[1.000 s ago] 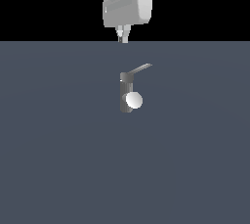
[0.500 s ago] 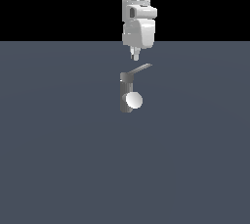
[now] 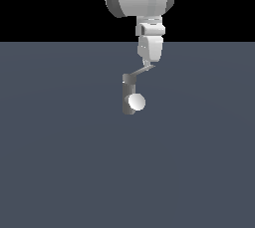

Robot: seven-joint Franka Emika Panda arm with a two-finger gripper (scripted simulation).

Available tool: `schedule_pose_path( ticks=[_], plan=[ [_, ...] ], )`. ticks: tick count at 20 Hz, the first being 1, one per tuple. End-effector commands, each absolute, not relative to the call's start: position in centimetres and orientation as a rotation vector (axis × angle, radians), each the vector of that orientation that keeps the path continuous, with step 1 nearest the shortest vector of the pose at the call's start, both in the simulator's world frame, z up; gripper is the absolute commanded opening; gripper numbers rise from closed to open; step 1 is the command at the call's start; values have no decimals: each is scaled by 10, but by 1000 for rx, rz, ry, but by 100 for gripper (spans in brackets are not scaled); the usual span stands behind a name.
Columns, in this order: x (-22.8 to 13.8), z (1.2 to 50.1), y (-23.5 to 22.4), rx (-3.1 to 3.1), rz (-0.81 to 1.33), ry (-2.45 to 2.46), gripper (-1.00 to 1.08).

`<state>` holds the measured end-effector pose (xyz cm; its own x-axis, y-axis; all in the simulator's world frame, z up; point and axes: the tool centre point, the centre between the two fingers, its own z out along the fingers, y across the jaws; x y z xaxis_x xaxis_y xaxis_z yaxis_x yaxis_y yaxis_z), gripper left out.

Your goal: Turn on the faucet by rotating a designated handle.

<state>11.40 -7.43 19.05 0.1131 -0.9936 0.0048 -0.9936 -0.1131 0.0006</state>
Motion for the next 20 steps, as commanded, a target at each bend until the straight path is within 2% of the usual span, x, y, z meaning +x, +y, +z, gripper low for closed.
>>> schedule_pose_path(
  ticks=[1,15,20],
  plan=[
    [119,185,-80,2312,3,-2124,-100],
    [122,182,-84,2295,0,-2145,-100],
    [109,182,-86,2295,0,-2145,-100]
  ],
)
